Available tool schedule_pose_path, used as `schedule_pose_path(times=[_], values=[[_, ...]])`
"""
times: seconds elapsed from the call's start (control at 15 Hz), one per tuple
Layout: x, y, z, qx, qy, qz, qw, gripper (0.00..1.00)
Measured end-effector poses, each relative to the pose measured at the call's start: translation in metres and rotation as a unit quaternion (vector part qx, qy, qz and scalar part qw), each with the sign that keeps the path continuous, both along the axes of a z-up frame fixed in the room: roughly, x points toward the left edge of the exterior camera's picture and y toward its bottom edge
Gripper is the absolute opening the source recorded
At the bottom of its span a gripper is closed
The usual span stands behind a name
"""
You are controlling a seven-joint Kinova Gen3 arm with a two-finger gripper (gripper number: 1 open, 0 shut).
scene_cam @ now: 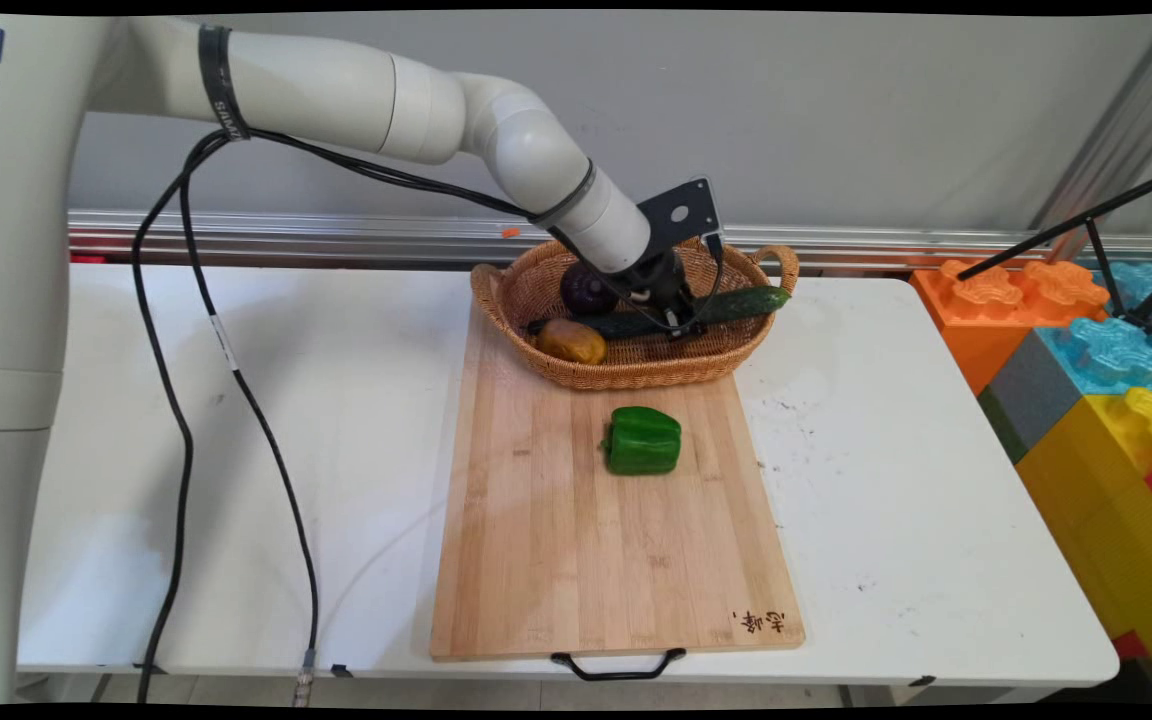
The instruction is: Place the picked object on the cutting board
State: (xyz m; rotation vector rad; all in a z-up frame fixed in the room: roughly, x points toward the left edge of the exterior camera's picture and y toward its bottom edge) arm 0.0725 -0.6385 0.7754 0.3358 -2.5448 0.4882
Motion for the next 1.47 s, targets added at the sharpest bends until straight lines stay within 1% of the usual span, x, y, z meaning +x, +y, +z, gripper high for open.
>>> schedule_pose_path(times=[0.27, 0.47, 0.53, 0.67, 0.93, 1.13, 1.27, 1.4, 1.47], values=[[-0.002, 0.011, 0.004, 0.005, -0.002, 0.003, 1.0000, 0.00], [-0.005, 0.026, 0.016, 0.006, -0.015, 0.022, 0.9996, 0.00], [-0.008, 0.031, 0.025, 0.002, -0.020, 0.026, 0.9995, 0.00], [-0.015, 0.042, 0.057, -0.020, -0.029, 0.032, 0.9989, 0.00], [-0.033, 0.062, 0.118, -0.061, -0.040, 0.027, 0.9969, 0.00], [-0.041, 0.074, 0.143, -0.072, -0.044, 0.024, 0.9961, 0.00], [-0.048, 0.090, 0.161, -0.066, -0.044, 0.025, 0.9965, 0.00], [-0.054, 0.111, 0.173, -0.043, -0.042, 0.033, 0.9977, 0.00], [-0.058, 0.126, 0.176, -0.023, -0.041, 0.039, 0.9981, 0.00]])
